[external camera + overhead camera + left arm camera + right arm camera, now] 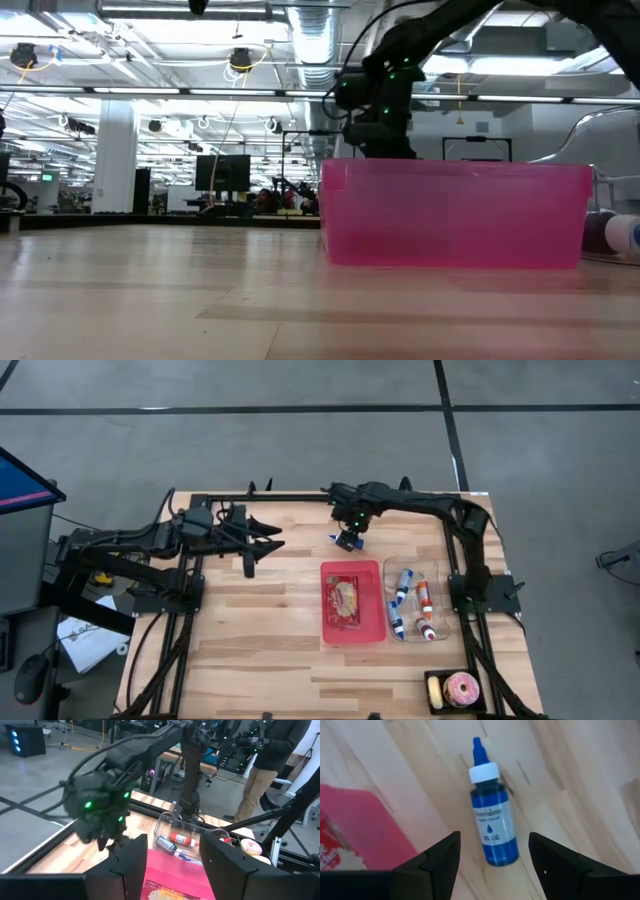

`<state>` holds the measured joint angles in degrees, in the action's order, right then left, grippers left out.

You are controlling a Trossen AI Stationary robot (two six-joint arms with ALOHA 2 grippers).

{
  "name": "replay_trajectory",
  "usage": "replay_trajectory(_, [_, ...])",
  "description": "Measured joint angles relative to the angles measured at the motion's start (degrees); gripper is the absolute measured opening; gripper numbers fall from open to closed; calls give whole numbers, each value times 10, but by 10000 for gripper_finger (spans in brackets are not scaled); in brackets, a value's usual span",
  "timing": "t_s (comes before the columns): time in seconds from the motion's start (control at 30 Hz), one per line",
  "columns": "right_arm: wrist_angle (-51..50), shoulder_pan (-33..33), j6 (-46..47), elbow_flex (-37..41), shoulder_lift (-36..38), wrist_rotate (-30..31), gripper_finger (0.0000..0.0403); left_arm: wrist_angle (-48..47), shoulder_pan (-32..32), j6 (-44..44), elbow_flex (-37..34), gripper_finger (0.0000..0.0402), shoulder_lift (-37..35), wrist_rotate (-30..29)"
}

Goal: Pick & Place Food Item
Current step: Put the blue food coloring bottle into the transparent bin

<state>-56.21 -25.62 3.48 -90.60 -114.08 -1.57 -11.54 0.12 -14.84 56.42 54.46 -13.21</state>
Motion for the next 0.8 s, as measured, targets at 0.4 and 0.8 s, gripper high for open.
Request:
replay_trajectory(0.4, [10,27,12,-10,-72,51,226,1,-18,-6,0,176,0,-3])
replay_trajectory(0.8, [43,5,27,-10,-72,57,226,13,-24,-9,0,176,0,-3])
